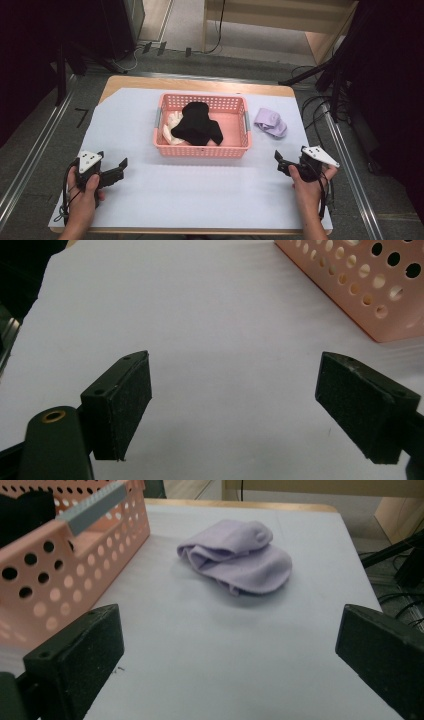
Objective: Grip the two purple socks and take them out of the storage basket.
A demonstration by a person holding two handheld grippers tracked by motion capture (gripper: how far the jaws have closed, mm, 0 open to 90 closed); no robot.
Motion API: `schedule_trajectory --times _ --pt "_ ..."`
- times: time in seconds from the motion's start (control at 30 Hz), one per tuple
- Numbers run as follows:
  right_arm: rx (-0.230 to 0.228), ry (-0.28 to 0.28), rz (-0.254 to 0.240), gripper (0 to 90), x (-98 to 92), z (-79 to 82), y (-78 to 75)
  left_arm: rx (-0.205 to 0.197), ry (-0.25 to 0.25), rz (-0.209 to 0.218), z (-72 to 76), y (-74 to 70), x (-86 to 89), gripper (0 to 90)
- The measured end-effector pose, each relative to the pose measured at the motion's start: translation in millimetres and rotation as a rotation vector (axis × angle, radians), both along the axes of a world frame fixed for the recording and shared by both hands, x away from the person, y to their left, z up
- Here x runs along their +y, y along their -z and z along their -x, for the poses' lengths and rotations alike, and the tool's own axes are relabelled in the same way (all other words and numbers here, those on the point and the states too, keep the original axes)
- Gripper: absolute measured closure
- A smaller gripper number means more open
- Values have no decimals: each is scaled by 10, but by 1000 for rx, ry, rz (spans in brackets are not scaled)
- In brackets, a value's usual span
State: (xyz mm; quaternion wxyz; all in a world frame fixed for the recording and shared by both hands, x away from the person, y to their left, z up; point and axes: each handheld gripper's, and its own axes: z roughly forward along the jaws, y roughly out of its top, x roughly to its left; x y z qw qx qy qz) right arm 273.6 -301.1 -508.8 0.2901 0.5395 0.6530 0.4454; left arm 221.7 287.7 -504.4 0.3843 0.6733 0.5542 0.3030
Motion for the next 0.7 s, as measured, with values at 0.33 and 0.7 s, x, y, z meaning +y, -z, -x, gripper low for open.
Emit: schedule_trajectory --times 0.33,0.7 --pt "53 -18 10 0 -132 344 123 1 8 -2 5 -2 0 154" --pt "94 12 8 0 -314 626 184 7 10 -11 5 -4 -9 155"
